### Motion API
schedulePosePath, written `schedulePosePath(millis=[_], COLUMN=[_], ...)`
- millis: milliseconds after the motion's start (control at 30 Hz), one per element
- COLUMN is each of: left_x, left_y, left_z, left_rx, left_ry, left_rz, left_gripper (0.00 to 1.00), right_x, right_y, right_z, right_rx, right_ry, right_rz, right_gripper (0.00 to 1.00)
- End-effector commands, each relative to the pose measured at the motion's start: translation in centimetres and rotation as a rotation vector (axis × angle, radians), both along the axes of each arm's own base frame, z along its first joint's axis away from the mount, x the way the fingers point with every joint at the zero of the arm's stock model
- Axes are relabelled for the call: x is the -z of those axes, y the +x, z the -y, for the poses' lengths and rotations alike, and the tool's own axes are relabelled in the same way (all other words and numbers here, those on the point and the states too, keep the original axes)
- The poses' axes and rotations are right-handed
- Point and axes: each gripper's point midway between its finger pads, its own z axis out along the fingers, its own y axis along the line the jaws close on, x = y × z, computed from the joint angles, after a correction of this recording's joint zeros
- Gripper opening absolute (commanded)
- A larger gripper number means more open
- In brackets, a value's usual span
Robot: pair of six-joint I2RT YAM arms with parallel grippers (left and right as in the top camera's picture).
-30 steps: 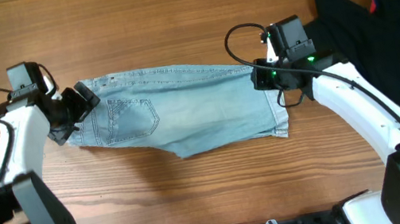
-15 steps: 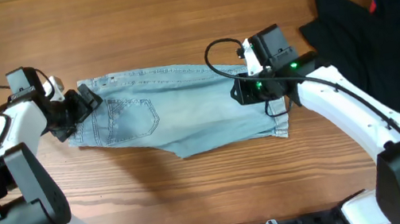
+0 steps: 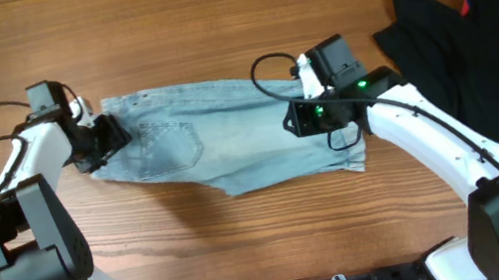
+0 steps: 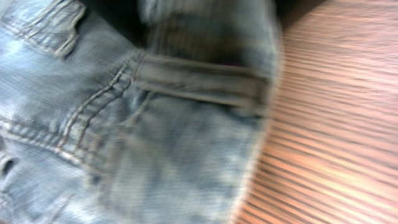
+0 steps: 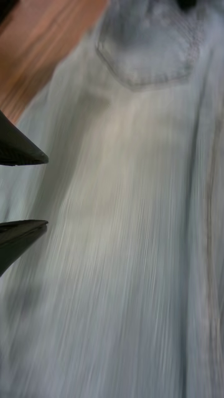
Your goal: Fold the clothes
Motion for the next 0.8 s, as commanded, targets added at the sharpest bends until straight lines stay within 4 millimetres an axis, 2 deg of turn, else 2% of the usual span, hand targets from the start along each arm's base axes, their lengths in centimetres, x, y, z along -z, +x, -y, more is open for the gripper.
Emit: schedulePosePath(millis=[0,133,200,233,333,433,467,633,667,767], left_x=[1.8,1.3,-0.9,-2.9,-6.2,-10.2,-11.5,-14.2,-14.6,-15.7], left_y=[-1.6,-1.6,-1.1,-0.8,-1.8,-2.6,-2.8,-2.7,-2.8,-2.7], left_z=[2.6,3.3,4.8,5.5,5.9,6.0,6.0,6.0,6.0,6.0], left_rx=[0.058,0.064,0.08,0.091,0.086,0.094,0.099,0.111,0.113,0.117], left_ry=[-0.073,-0.119,-0.208,-0.254,-0.265,-0.247,-0.239,-0.217,-0.213,-0.206], left_rz=[-0.063,-0.057,-0.015,0.014,0.018,0.088,0.122,0.215,0.229,0.261], left_gripper=[0.04,0.04,0.04,0.04,0.04,0.04,0.04,0.04,0.04,0.04], right_x=[0.1,0.1,0.1,0.0,-0.2,1.9,2.8,5.8,6.7,7.5], right_y=[-1.0,-1.1,-1.4,-1.5,-1.6,-1.9,-2.6,-5.6,-6.6,-8.3], right_z=[-2.3,-2.6,-3.1,-3.5,-4.8,-5.6,-6.4,-9.9,-11.2,-14.9], right_rx=[-0.063,-0.071,-0.086,-0.099,-0.131,-0.13,-0.155,-0.265,-0.282,-0.341], right_ry=[0.025,0.028,0.035,0.037,0.048,0.061,0.095,0.151,0.156,0.241], right_rz=[-0.004,-0.002,-0.004,0.002,0.033,-0.032,-0.082,-0.193,-0.217,-0.241], right_gripper=[0.3,0.31,0.3,0.3,0.3,0.28,0.26,0.26,0.26,0.26])
